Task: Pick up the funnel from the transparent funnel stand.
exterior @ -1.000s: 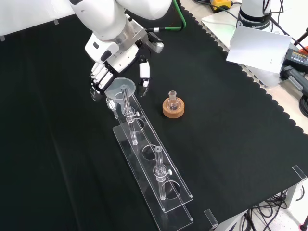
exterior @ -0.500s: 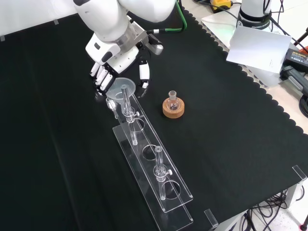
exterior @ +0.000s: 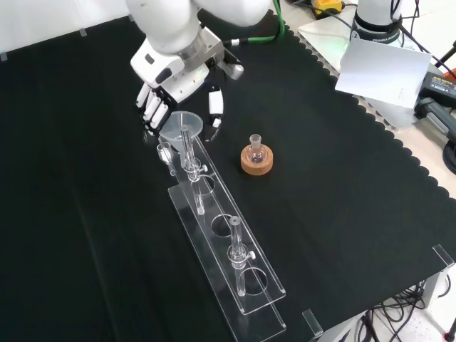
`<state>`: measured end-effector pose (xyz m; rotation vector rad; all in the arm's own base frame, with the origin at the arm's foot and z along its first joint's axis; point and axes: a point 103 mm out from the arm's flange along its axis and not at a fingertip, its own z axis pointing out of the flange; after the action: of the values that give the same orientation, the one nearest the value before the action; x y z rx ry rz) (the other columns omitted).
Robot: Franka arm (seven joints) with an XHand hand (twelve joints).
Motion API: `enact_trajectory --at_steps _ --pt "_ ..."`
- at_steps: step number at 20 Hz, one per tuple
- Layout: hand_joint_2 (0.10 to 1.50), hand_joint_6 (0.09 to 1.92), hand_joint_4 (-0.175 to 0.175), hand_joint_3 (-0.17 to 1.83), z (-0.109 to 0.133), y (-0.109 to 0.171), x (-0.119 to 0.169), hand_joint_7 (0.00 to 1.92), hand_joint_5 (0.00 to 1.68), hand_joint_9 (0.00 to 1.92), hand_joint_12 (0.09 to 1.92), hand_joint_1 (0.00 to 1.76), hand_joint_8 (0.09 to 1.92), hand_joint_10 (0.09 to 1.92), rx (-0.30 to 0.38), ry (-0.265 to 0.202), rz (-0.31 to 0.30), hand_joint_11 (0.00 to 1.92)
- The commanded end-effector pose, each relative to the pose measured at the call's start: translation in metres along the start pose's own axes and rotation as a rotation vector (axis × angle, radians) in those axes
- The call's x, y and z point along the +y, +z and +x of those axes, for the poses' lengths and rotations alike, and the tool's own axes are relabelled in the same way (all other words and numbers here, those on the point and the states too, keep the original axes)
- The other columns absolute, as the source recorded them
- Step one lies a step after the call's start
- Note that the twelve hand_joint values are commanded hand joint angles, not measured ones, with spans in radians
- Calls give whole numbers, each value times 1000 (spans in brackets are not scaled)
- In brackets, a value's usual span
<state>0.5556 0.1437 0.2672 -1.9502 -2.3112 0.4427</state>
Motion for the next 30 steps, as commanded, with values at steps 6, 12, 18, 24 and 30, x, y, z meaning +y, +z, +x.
enact_trajectory --at_steps 6,12,18,24,30 --pt "747 205 -46 546 -24 -57 -35 693 704 908 1242 784 692 499 -70 -7 -126 616" --pt "746 302 -44 550 -26 -79 -67 681 656 898 1237 785 685 477 -120 28 -126 603" --pt "746 479 -44 557 -22 -88 -101 668 564 885 1244 782 696 485 -156 55 -145 593" --pt "746 516 -46 559 -22 -85 -124 663 548 888 1229 786 700 487 -169 79 -125 606" --pt "746 526 -46 561 -23 -73 -143 656 543 890 1224 785 700 486 -198 102 -92 611"
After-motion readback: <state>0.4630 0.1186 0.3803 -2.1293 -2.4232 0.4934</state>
